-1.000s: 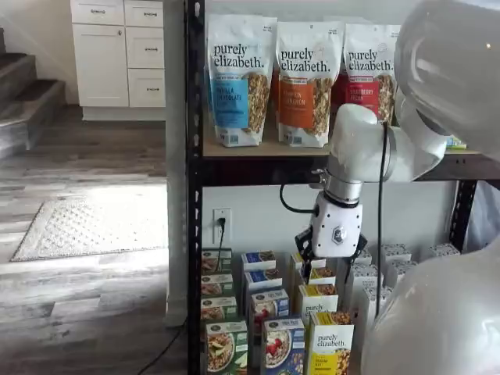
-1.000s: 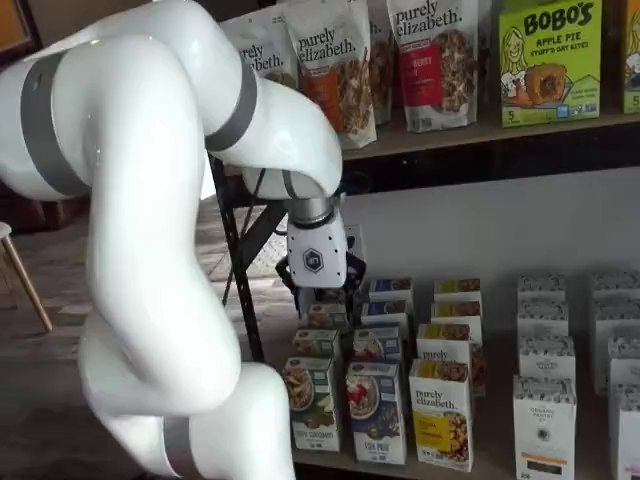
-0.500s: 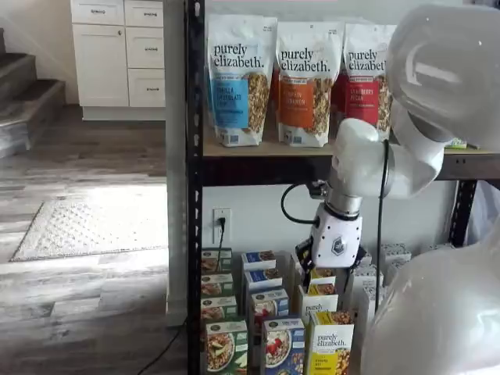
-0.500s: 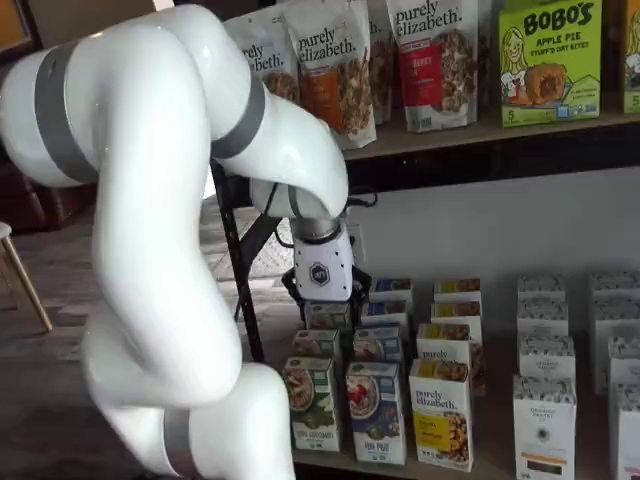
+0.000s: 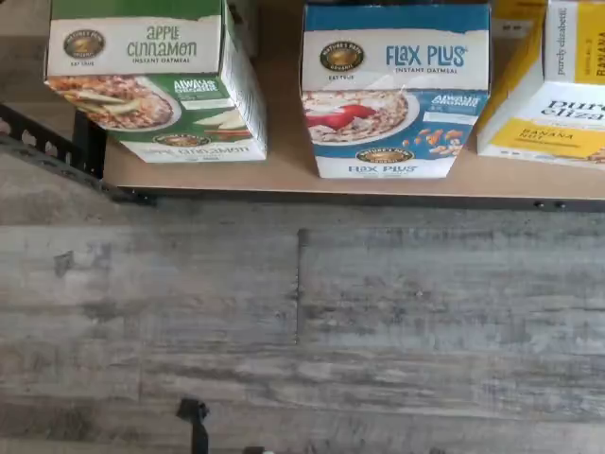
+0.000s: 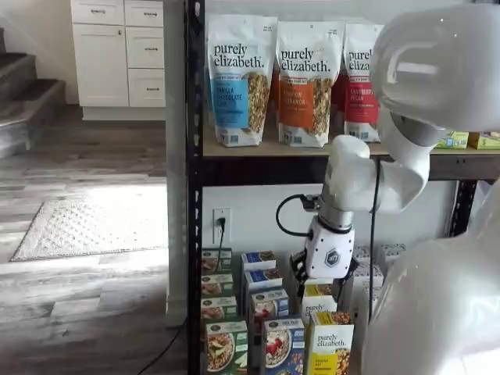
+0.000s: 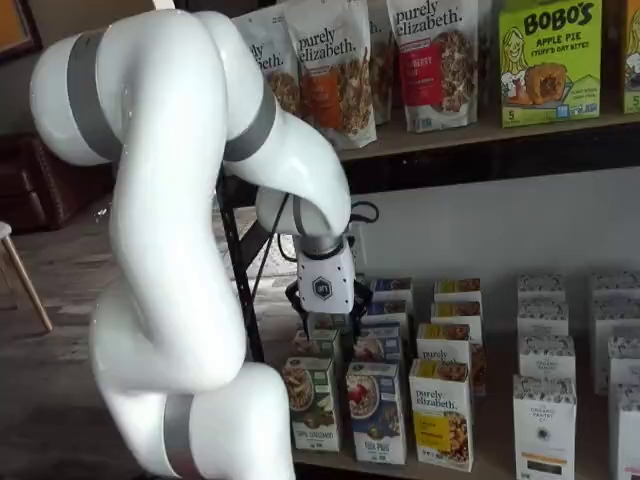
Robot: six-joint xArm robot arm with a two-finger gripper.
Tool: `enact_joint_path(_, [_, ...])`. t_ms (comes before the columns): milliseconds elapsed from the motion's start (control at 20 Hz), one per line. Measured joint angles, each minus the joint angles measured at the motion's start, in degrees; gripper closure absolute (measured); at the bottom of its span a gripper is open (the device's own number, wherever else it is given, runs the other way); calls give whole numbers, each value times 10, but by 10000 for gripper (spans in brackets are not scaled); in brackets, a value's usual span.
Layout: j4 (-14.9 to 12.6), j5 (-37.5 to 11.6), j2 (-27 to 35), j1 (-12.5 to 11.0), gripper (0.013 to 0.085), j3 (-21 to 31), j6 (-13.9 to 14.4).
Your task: Pick up the blue and white box that is on the bottom shelf, the second box from the left
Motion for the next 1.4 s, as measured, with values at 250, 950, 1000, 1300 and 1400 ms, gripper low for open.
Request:
enact_joint_path(250, [8,-29,33,7,130,-7,-2])
enact_joint_path(950, [37,-66,128,12,130,-56,-27])
enact_joint_path(1000, [39,-68,133,12,130,-59,-28])
enact_joint_path(1300, [53,-78,160,16,130,-76,-39])
enact_joint_path(1400, [55,-81,169,17,130,-82,-39])
